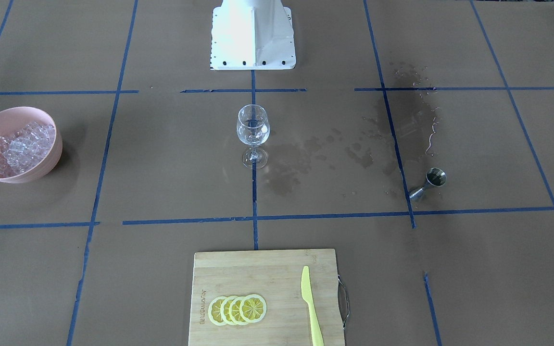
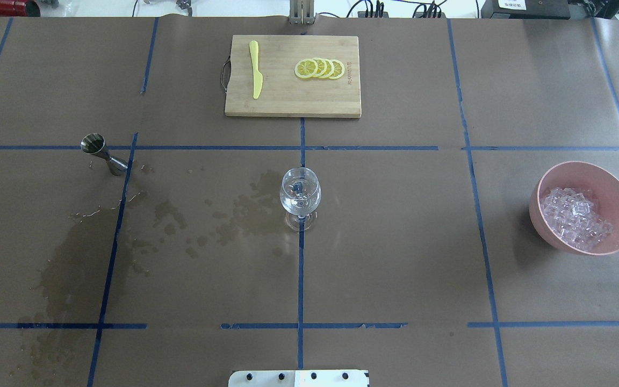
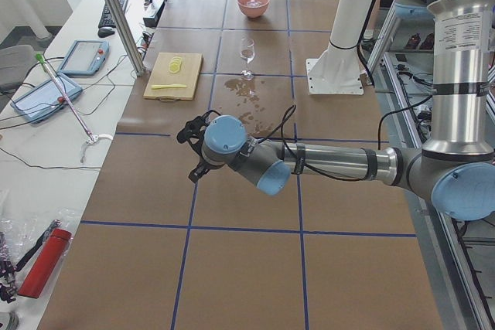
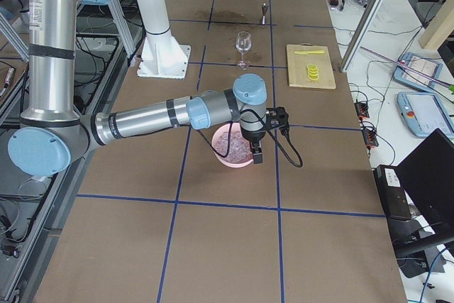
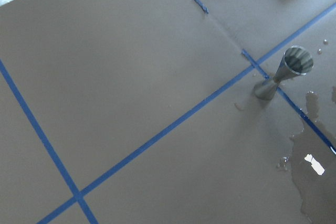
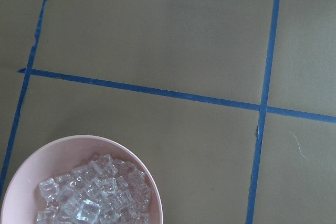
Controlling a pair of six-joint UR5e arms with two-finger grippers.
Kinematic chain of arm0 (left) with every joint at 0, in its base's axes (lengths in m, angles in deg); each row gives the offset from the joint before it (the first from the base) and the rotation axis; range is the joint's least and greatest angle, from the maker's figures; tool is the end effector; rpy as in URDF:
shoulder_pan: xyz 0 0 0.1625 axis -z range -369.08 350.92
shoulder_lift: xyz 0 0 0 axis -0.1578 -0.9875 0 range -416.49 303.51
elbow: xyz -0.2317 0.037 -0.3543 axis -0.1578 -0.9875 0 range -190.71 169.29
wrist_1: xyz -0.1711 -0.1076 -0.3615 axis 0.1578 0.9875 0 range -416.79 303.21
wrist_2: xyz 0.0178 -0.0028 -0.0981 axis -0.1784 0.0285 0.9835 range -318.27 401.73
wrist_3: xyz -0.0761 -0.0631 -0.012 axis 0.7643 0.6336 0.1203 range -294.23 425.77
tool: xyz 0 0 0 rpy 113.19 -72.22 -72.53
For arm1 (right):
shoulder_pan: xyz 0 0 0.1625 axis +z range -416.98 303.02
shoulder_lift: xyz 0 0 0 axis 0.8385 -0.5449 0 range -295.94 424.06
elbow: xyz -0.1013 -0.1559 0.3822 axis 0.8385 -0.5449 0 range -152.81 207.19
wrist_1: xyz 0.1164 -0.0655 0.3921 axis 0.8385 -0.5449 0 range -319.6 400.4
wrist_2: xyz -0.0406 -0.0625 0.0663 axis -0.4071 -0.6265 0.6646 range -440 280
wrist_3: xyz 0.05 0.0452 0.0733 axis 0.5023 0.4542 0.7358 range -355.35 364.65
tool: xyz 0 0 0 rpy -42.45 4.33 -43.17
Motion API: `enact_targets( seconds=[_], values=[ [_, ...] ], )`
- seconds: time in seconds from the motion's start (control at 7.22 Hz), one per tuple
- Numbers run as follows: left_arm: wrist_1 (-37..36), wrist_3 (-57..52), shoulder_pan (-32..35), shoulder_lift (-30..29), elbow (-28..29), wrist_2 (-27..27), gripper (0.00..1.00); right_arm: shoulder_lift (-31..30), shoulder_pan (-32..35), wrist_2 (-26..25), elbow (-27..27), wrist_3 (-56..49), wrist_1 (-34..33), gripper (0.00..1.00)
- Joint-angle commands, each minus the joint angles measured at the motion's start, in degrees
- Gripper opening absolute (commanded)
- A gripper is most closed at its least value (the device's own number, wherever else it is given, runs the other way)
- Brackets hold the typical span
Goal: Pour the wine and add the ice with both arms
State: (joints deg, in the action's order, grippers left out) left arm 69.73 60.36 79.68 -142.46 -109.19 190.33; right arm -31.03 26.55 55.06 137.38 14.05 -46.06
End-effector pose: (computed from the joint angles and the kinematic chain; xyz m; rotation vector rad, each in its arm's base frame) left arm -0.0380 -0.4714 0.5297 0.6886 0.9569 0.4674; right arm 0.0108 -0.4621 0.5184 0.1976 -0.8139 -0.0798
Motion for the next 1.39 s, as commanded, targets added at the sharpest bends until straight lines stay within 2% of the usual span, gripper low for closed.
enact_targets(
  seconds=[0.0,0.14,0.28,0.55,0.69,0.83,1.11,1.25],
  values=[
    [10.3,12.7,-1.2,-1.6,-3.0,-2.9,1.00,1.3,0.0,0.1,0.1,1.9,2.3,1.00],
    [13.7,25.2,-8.1,-2.2,-7.1,-13.1,1.00,1.1,0.0,0.1,0.2,1.9,4.0,1.00],
    [15.8,37.0,-17.6,-3.0,-9.9,-26.0,1.00,0.7,0.0,0.1,0.3,1.9,5.6,1.00],
    [16.7,53.2,-33.9,-6.1,-11.4,-47.6,1.00,0.2,0.0,0.0,0.2,1.9,7.7,1.00],
    [17.2,57.7,-40.4,-6.1,-12.9,-56.9,1.00,0.2,0.0,-0.1,0.0,2.1,7.6,1.00],
    [19.1,60.8,-43.9,-5.6,-13.5,-64.4,1.00,0.2,0.0,-0.1,-0.1,2.1,7.6,1.00],
    [20.2,62.3,-52.3,-5.2,-11.6,-85.6,1.00,0.2,0.0,-0.1,-0.2,2.1,7.7,1.00],
    [21.8,63.9,-53.6,-5.2,-9.1,-92.0,1.00,0.3,0.0,-0.1,-0.2,2.1,7.7,1.00]
  ],
)
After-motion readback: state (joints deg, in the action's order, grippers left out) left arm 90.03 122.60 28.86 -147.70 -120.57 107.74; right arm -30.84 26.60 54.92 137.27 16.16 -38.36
